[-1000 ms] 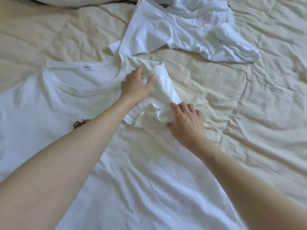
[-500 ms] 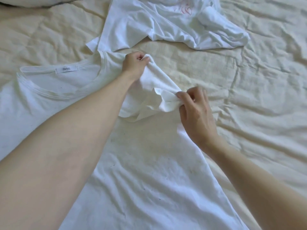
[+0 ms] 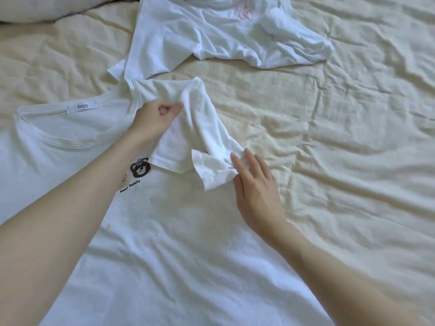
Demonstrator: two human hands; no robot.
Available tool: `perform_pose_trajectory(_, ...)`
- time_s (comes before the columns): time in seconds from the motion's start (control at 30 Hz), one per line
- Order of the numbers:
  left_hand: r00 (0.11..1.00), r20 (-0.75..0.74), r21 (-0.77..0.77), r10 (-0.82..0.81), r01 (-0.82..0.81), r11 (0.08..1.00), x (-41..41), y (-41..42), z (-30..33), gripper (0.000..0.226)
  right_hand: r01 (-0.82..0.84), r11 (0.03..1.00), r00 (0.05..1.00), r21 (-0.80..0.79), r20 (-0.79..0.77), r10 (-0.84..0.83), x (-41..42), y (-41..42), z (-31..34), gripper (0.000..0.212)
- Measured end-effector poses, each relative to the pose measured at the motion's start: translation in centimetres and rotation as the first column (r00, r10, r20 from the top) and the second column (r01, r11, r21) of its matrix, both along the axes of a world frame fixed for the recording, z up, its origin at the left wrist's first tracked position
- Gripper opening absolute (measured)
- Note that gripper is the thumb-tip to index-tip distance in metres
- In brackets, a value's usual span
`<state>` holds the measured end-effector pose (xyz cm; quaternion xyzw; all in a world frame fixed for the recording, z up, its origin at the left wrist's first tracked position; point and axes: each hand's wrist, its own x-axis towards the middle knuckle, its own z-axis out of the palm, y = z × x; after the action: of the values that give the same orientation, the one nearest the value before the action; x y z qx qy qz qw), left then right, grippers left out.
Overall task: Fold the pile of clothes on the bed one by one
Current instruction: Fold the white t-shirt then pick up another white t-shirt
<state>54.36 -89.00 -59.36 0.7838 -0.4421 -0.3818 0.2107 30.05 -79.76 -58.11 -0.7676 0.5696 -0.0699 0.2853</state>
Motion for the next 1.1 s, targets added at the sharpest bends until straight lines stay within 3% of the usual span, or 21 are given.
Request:
perform_pose_trajectory(0.1, 0.985, 0.082, 0.084, -0.149, 0.142, 0.986, 1.1, 2.2, 0.8, 0.024, -0.083, 0.989, 0.996, -0.118, 0.031, 0.087, 0.2, 0.5, 0.3, 0.042)
perform_pose_trajectory(0.2, 0.997, 0.035, -0.065, -0.069, 0.071, 0.995, 2.4, 3.0, 2.0, 0.020, -0.080, 0.975, 0.987, -0.207, 0.117, 0.105, 0.6, 0.6, 0.8, 0.043)
perform_pose_trajectory(0.27, 0.998, 0.046, -0.123, -0.037, 0.042, 0.991, 3.5, 3.7, 2.2, 0.021, -0.176, 0.954, 0.980, -0.243, 0.052, 0.194, 0.5, 0.7, 0.6, 0.040)
perform_pose_trajectory(0.33, 0.982, 0.164, -0.031, -0.090, 0.096, 0.995, 4.4, 5.0, 1.4, 0.016, -0.305, 0.933, 0.952, -0.192, -0.097, 0.292, 0.2, 0.9, -0.1, 0.038)
perform_pose_trajectory(0.43, 0.945, 0.285, 0.083, -0.158, 0.140, 0.987, 4.9, 7.6, 0.1, 0.038, -0.370, 0.920, 0.918, -0.126, -0.205, 0.341, 0.1, 1.4, -0.4, 0.048)
perform_pose_trajectory(0.53, 0.943, 0.301, -0.017, -0.138, 0.150, 0.989, 3.6, 10.2, -0.4, 0.068, -0.501, 0.845, 0.857, -0.189, -0.247, 0.453, 1.4, 2.3, -0.3, 0.057)
perform_pose_trajectory(0.63, 0.873, 0.438, -0.049, -0.213, 0.260, 0.964, 2.3, 12.7, -1.0, 0.081, -0.530, 0.823, 0.844, -0.205, -0.224, 0.488, 2.7, 3.4, -0.4, 0.053)
perform_pose_trajectory(0.7, 0.864, 0.458, -0.050, -0.206, 0.257, 0.965, 2.3, 13.3, -1.2, 0.071, -0.500, 0.834, 0.862, -0.236, -0.226, 0.453, 2.9, 3.7, -0.6, 0.038)
perform_pose_trajectory(0.8, 0.911, 0.389, -0.088, -0.136, 0.184, 0.979, 2.8, 12.6, -1.3, 0.037, -0.453, 0.827, 0.890, -0.332, -0.214, 0.402, 2.7, 3.7, -0.9, 0.011)
perform_pose_trajectory(0.87, 0.939, 0.330, -0.116, -0.096, 0.141, 0.983, 3.2, 11.7, -1.3, 0.019, -0.435, 0.819, 0.901, -0.375, -0.186, 0.393, 2.7, 3.9, -0.9, 0.010)
perform_pose_trajectory(0.97, 0.961, 0.273, -0.097, -0.051, 0.080, 0.992, 3.7, 11.0, -1.4, 0.013, -0.448, 0.805, 0.894, -0.389, -0.173, 0.414, 2.8, 4.4, -0.5, 0.013)
perform_pose_trajectory(1.1, 0.969, 0.246, -0.142, 0.006, 0.029, 0.989, 4.3, 10.9, -1.3, 0.007, -0.501, 0.831, 0.863, -0.240, -0.203, 0.462, 2.1, 4.7, 0.1, 0.020)
